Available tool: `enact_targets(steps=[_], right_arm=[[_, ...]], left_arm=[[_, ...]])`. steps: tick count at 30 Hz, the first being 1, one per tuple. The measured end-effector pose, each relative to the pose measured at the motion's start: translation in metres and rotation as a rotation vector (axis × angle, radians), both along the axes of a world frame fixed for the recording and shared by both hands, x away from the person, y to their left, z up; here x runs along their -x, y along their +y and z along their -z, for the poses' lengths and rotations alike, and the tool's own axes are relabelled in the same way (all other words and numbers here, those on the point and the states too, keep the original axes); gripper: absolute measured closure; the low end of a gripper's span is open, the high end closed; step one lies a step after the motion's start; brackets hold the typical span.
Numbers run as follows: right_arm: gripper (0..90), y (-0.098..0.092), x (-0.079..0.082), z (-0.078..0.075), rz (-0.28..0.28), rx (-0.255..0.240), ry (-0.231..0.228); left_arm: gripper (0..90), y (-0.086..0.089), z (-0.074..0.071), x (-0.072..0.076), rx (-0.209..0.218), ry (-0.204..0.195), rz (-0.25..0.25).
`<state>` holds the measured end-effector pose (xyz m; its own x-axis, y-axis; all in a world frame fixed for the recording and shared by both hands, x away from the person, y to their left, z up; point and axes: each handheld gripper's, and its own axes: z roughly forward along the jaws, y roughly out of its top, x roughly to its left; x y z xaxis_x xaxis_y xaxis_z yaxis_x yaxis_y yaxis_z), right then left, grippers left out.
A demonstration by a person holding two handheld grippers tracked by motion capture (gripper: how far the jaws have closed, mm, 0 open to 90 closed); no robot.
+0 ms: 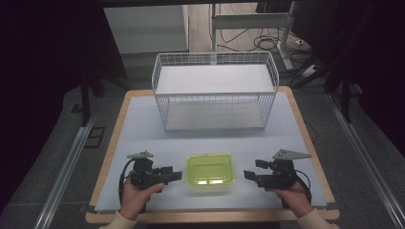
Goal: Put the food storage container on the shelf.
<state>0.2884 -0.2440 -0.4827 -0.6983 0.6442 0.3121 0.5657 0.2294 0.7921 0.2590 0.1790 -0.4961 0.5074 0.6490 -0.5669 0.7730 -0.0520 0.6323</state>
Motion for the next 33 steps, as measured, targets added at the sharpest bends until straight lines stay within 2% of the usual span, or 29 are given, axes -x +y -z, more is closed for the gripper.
enact_targets(steps=[4,7,17,22,28,33], right_arm=[[28.7,0.008,-0.005,0.001,-0.014,-0.034,0.055],[30.8,0.013,-0.009,0.003,-0.024,-0.036,0.083],[33.7,0.027,-0.016,0.006,-0.026,-0.014,0.117],[34.5,0.032,-0.021,0.008,-0.025,-0.009,0.135],[36.0,0.034,-0.024,0.01,-0.022,-0.009,0.153],[39.3,0.037,-0.028,0.014,-0.013,-0.008,0.187]], left_arm=[[39.8,-0.004,0.002,-0.003,0.0,0.014,-0.001],[40.1,-0.006,0.004,-0.005,0.003,0.024,-0.003],[41.0,-0.012,0.009,-0.014,0.024,0.061,-0.008],[41.4,-0.016,0.012,-0.019,0.015,0.079,-0.008],[42.3,-0.018,0.018,-0.025,0.029,0.109,-0.016],[45.6,-0.025,0.021,-0.031,0.024,0.124,-0.006]])
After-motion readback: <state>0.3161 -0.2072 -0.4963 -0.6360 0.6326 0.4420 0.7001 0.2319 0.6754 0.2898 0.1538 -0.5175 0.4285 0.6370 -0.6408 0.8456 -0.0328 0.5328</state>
